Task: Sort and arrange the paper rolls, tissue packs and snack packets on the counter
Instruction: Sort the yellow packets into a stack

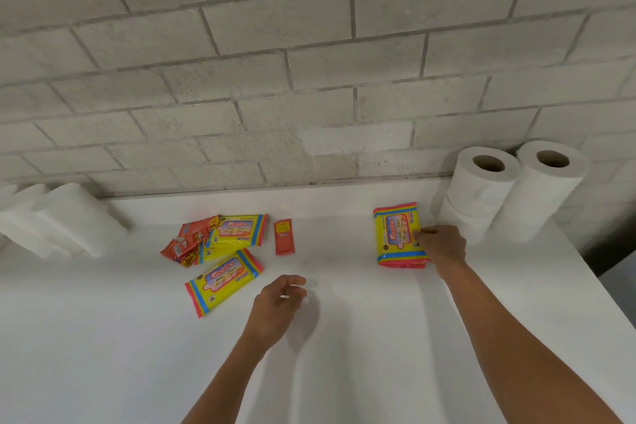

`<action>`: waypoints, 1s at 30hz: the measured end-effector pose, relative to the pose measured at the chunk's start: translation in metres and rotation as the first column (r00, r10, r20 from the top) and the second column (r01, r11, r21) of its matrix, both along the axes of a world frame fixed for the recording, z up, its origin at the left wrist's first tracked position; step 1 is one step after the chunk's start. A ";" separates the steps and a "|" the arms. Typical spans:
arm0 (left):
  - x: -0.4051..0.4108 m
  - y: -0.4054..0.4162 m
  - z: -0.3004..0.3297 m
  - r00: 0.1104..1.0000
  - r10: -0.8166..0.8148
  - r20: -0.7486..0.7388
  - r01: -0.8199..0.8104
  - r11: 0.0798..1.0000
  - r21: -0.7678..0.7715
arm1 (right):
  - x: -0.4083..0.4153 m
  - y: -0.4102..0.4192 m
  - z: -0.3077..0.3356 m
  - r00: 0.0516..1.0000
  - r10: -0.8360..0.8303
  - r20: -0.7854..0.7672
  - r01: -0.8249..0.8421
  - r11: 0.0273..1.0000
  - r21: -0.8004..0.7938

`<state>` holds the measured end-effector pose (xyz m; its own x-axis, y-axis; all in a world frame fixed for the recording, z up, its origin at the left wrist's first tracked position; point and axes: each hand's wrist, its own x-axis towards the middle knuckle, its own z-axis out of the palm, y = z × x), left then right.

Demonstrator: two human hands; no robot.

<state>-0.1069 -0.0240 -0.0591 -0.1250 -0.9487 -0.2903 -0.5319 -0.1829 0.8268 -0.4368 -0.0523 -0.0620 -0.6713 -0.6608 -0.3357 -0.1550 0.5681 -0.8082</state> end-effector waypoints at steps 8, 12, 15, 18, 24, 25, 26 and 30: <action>0.039 -0.041 0.019 0.980 0.097 0.171 -0.062 0.978 -0.201 | 0.001 0.002 -0.001 0.989 0.065 -0.132 -0.053 0.994 0.092; 0.083 -0.077 0.014 0.888 0.158 0.432 -0.080 0.978 -0.194 | 0.006 0.006 0.001 0.976 0.115 -0.185 -0.095 0.989 0.114; 0.107 -0.096 0.008 0.836 0.080 0.543 -0.054 0.996 -0.064 | 0.014 0.009 0.004 0.958 0.147 -0.247 -0.126 0.987 0.101; 0.116 -0.108 0.005 0.759 -0.059 0.648 0.007 0.997 0.082 | 0.027 0.014 0.007 0.938 0.171 -0.303 -0.165 0.985 0.045; 0.128 -0.120 -0.001 0.750 -0.136 0.647 0.013 0.982 0.190 | 0.076 0.032 0.012 0.828 0.297 -0.475 -0.323 0.946 0.028; 0.129 -0.121 -0.002 0.753 -0.126 0.646 0.006 0.983 0.186 | 0.088 0.037 0.010 0.805 0.333 -0.492 -0.376 0.927 0.012; 0.128 -0.119 -0.002 0.759 -0.114 0.641 0.000 0.985 0.174 | 0.101 0.042 0.007 0.790 0.371 -0.489 -0.431 0.902 -0.012; 0.122 -0.105 0.002 0.812 -0.064 0.581 -0.024 0.990 0.142 | 0.149 0.066 0.001 0.797 0.484 -0.360 -0.539 0.840 -0.064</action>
